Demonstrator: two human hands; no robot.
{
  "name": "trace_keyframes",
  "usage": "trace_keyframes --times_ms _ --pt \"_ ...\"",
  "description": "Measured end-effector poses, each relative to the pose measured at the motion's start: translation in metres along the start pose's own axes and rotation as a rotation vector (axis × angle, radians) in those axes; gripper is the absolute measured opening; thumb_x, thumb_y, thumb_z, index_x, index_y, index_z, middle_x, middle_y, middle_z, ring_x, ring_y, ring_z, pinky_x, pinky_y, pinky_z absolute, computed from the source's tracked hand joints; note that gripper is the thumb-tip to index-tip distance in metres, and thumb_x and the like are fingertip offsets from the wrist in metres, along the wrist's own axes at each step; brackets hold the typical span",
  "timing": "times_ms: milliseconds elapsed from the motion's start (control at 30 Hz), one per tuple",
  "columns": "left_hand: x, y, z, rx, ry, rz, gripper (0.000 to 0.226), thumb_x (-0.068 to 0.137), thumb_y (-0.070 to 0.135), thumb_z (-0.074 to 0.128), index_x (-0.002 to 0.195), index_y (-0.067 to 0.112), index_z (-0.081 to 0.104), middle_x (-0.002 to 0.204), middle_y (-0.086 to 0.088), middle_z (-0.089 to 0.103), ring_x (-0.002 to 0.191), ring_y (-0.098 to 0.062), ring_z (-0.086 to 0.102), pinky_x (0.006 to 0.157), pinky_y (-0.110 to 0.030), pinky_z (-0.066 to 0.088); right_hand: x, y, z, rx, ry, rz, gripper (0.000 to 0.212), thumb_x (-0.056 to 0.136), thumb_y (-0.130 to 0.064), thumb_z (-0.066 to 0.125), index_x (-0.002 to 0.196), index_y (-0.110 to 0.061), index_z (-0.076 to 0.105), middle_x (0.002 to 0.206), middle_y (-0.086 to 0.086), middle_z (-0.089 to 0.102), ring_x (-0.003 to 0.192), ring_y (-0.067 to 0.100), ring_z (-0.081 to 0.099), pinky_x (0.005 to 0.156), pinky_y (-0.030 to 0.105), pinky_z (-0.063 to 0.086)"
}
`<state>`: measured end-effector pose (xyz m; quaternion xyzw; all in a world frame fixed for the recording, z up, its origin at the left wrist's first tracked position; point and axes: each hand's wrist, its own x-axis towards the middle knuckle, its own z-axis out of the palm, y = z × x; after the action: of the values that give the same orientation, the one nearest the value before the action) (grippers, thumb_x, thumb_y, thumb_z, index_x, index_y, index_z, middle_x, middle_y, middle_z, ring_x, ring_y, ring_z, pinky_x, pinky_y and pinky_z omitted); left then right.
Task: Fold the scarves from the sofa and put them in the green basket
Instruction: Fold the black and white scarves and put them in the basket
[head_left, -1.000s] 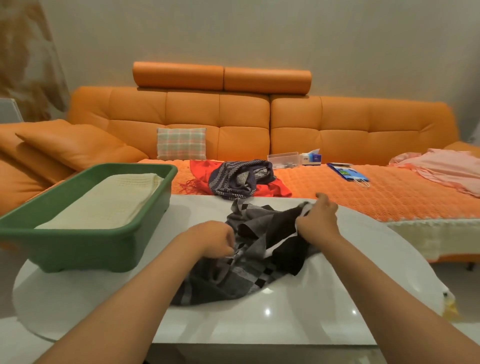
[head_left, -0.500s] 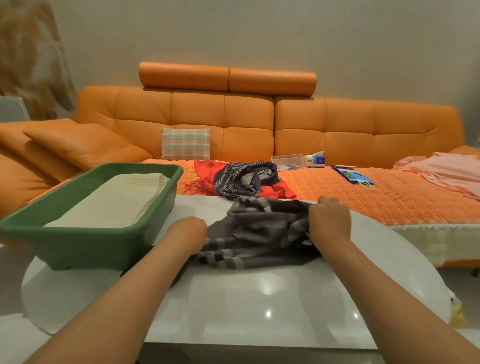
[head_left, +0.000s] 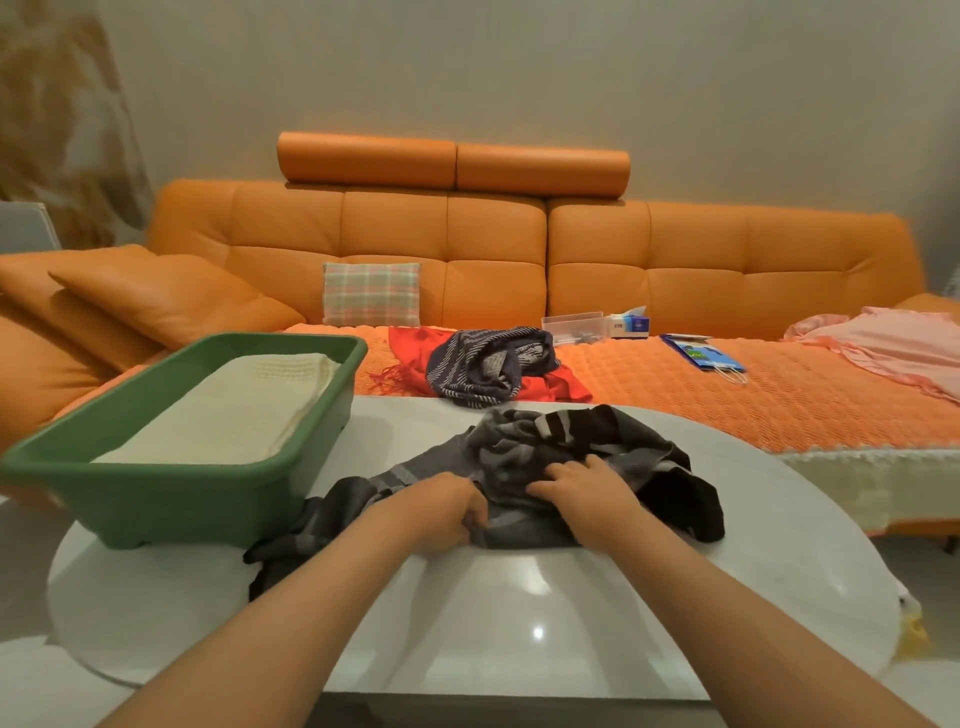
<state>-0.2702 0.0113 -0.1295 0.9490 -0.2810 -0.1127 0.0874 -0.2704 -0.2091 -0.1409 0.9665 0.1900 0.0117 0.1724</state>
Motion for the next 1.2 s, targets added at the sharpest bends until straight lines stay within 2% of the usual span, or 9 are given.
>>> trace_keyframes --times_ms 233,400,467,533,600,767,900,1033,1200 --pt "-0.015 -0.031 -0.04 0.266 -0.152 -0.354 0.033 0.085 0.018 0.066 0.117 0.011 0.068 0.122 -0.01 0.065 0.108 -0.031 0.062 0.092 -0.035 0.051 -0.005 0.042 -0.001 -0.017 0.163 0.542 0.024 0.099 -0.021 0.053 0.118 -0.02 0.067 0.122 0.003 0.055 0.118 0.027 0.045 0.084 0.033 0.049" --pt "-0.015 -0.018 -0.034 0.274 -0.132 -0.431 0.035 0.09 0.017 0.061 0.124 0.008 0.061 0.127 -0.012 0.061 0.112 -0.03 0.06 0.088 -0.034 0.048 -0.007 0.044 0.0 -0.068 0.074 0.712 0.043 0.093 -0.025 0.054 0.135 -0.017 0.053 0.147 0.019 0.038 0.137 0.039 0.03 0.11 0.05 0.029" --pt "-0.007 -0.006 -0.027 0.23 -0.046 -0.34 0.029 0.091 0.013 0.051 0.115 0.008 0.066 0.124 -0.013 0.063 0.111 -0.031 0.06 0.087 -0.037 0.049 -0.004 0.033 0.0 0.031 0.291 0.582 0.062 0.086 -0.011 0.057 0.145 -0.015 0.04 0.156 0.023 0.023 0.145 0.042 0.019 0.113 0.054 0.027" --pt "0.002 0.004 -0.019 0.209 0.002 -0.254 0.031 0.092 0.014 0.048 0.118 0.013 0.065 0.128 -0.01 0.058 0.117 -0.031 0.055 0.095 -0.042 0.048 0.002 0.021 -0.002 0.136 0.538 0.244 0.06 0.077 -0.003 0.062 0.135 -0.016 0.051 0.147 0.017 0.04 0.134 0.037 0.039 0.104 0.051 0.043" --pt "0.009 0.008 -0.006 0.221 0.004 -0.215 0.038 0.095 0.029 0.05 0.132 0.019 0.053 0.138 -0.01 0.047 0.128 -0.034 0.045 0.104 -0.05 0.041 0.006 0.008 -0.007 0.306 0.449 -0.028 0.051 0.084 -0.008 0.06 0.134 -0.018 0.054 0.135 0.008 0.053 0.12 0.03 0.053 0.094 0.044 0.05" --pt "0.023 0.001 0.017 0.104 -0.215 -0.224 0.074 0.095 0.063 0.04 0.157 0.039 0.006 0.166 0.0 -0.004 0.152 -0.031 -0.002 0.121 -0.057 0.009 0.011 0.011 0.02 0.319 -0.06 0.113 0.06 0.101 -0.043 0.035 0.157 -0.034 0.019 0.155 0.002 0.037 0.138 0.023 0.04 0.111 0.04 0.034" --pt "0.028 0.008 0.012 -0.143 -0.071 -0.036 0.066 0.094 0.056 0.052 0.153 0.038 0.028 0.162 0.007 0.024 0.149 -0.019 0.022 0.121 -0.041 0.02 0.012 0.039 0.032 0.118 -0.186 0.358 0.06 0.097 -0.047 0.028 0.155 -0.036 0.024 0.152 0.008 0.04 0.138 0.029 0.039 0.115 0.047 0.021" --pt "0.042 0.008 -0.006 0.132 0.304 -0.115 0.036 0.099 0.036 0.045 0.134 0.032 0.053 0.135 0.003 0.056 0.124 -0.024 0.05 0.103 -0.044 0.039 0.016 0.037 0.021 -0.056 -0.125 0.377 0.045 0.092 -0.034 0.043 0.134 -0.024 0.052 0.137 0.013 0.049 0.126 0.034 0.044 0.11 0.053 0.027" --pt "0.039 -0.017 0.001 0.187 0.047 -0.443 0.064 0.09 0.059 0.05 0.144 0.026 0.039 0.146 -0.009 0.041 0.133 -0.033 0.04 0.106 -0.048 0.034 0.025 0.008 0.017 0.485 -0.058 0.089 0.071 0.089 -0.029 0.048 0.154 -0.041 0.024 0.164 0.003 0.02 0.144 0.03 0.03 0.116 0.044 0.03"
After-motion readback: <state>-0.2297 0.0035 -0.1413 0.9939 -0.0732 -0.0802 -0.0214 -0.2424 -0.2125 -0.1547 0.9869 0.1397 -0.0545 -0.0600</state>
